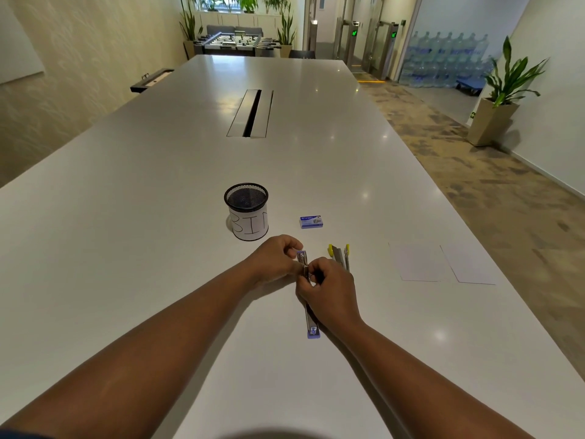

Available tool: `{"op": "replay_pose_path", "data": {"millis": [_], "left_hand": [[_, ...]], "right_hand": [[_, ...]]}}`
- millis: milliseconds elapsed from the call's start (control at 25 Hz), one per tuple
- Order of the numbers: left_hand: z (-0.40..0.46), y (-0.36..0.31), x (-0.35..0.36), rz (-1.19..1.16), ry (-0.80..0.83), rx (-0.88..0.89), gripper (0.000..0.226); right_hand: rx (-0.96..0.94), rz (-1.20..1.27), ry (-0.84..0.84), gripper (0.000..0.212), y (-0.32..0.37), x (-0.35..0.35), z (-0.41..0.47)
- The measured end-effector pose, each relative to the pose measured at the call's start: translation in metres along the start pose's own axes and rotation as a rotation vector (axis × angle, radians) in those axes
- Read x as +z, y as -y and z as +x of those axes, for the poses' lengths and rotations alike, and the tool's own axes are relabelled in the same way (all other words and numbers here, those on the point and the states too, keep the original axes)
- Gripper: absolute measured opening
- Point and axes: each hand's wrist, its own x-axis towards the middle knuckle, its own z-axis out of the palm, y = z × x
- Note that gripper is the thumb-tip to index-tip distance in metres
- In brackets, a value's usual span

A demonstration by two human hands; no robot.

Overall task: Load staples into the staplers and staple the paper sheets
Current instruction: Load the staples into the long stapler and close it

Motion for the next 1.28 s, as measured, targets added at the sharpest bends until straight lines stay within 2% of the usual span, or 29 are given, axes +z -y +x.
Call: {"op": "replay_pose_path", "data": {"millis": [240, 320, 480, 640, 840, 960, 1160, 1280], "left_hand": [[0.006, -0.008, 0.006, -0.011, -0.095, -0.066, 0.018], [0.008, -0.009, 0.006, -0.063, -0.122, -0.097, 0.014], [0.009, -0.007, 0.011, -0.312, -0.165, -0.149, 0.011], [0.013, -0.002, 0.014, -0.258, -0.219, -0.138, 0.006], [0.011, 0.005, 0.010, -0.277, -0.179, -0.069, 0.007], [0.010, 0.006, 0.007, -0.336, -0.123, -0.063, 0.007], [0.011, 0.004, 0.010, -0.421, -0.134, -0.111, 0.005], [0.012, 0.005, 0.008, -0.383, -0.136, -0.103, 0.005]], "right_hand": [[0.003, -0.001, 0.008, 0.015, 0.001, 0.000, -0.001], [0.006, -0.002, 0.012, 0.016, 0.001, 0.001, 0.000], [0.012, 0.008, 0.019, 0.016, 0.000, 0.001, 0.000], [-0.001, 0.013, 0.012, 0.017, 0.000, 0.001, 0.000], [-0.034, 0.038, 0.003, 0.027, 0.003, 0.000, -0.004], [-0.073, 0.002, 0.006, 0.021, 0.002, 0.000, -0.005], [-0.087, -0.056, 0.002, 0.005, 0.002, 0.003, -0.003], [-0.062, -0.080, 0.024, 0.015, 0.001, 0.005, 0.000]]}}
